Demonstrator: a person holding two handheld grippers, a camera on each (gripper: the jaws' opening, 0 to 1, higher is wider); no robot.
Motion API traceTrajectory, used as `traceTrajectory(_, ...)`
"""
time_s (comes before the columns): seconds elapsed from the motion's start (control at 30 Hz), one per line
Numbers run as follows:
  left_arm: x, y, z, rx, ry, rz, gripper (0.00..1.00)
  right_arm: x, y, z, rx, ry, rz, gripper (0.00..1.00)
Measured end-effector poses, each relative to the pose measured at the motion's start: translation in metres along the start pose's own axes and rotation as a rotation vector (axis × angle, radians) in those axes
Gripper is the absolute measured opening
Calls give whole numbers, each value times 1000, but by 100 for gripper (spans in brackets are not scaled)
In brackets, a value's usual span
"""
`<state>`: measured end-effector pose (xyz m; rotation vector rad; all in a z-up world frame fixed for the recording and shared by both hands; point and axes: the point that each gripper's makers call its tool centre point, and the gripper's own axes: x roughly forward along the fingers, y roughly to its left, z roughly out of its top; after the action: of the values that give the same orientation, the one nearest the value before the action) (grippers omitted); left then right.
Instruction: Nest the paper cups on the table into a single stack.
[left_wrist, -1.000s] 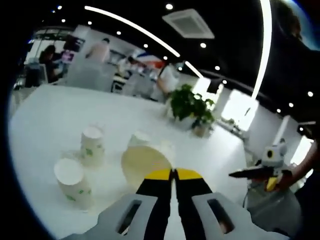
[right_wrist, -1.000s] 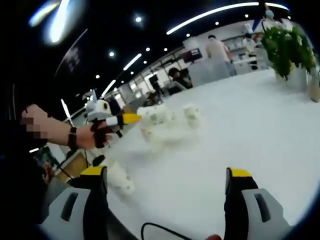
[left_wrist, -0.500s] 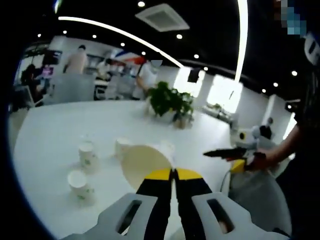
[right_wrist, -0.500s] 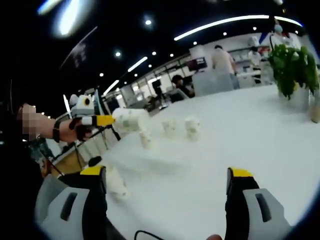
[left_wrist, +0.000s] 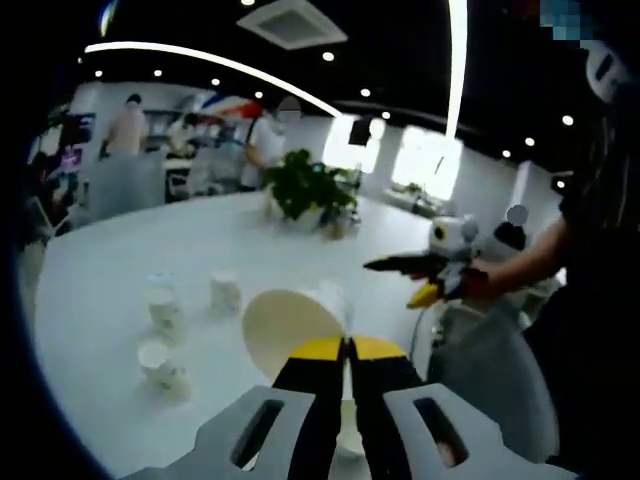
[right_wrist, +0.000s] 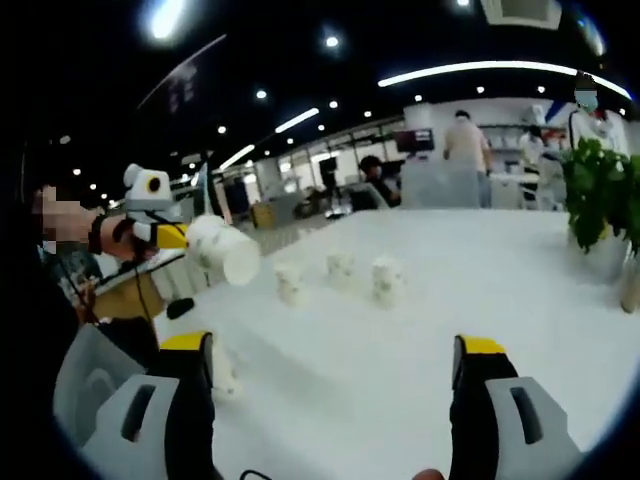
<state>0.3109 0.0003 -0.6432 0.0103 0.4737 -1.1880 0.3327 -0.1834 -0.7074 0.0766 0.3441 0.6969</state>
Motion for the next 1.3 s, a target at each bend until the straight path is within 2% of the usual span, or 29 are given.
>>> traceTrajectory(0.07, -4, -4, -4, 66, 56, -9, 0, 3, 0, -1, -12, 9, 7, 98)
traceTrajectory(0.33, -13, -21, 5, 132, 133, -59, 0, 6, -5, 3, -15, 6, 9, 98)
traceTrajectory(0.43, -14, -28, 5, 173, 178, -77, 0, 5, -5, 0, -12, 11, 9, 98)
traceTrajectory(0.5, -16, -30, 1, 210, 228, -79, 0, 3, -4, -1, -14, 13, 9, 97)
traceTrajectory(0.57, -17, -32, 1, 268, 247, -85, 0, 2, -4, -3, -12, 14, 8, 97)
traceTrajectory(0.63, -17, -36, 1, 265, 259, -92, 0, 0, -2, -4, -18, 18, 9, 97)
traceTrajectory(0.73, -18, -41, 1, 285, 310, -106, 0, -1, 3, -5, -39, 23, 17, 97)
traceTrajectory(0.83, -25, -40, -10, 353, 435, -106, 0, -2, 5, -7, -50, 28, 24, 97)
traceTrajectory(0.9, -27, -44, -16, 385, 496, -133, 0, -2, 6, -7, -44, 27, 24, 97)
traceTrajectory(0.97, -29, -45, -20, 390, 531, -135, 0, -3, 6, -9, -42, 27, 22, 97)
traceTrajectory(1.13, -30, -46, -29, 493, 601, -146, 0, -4, 8, -8, -23, 16, 23, 97)
traceTrajectory(1.3, -30, -46, -34, 512, 639, -160, 0, -4, 7, -10, -24, 20, 24, 97)
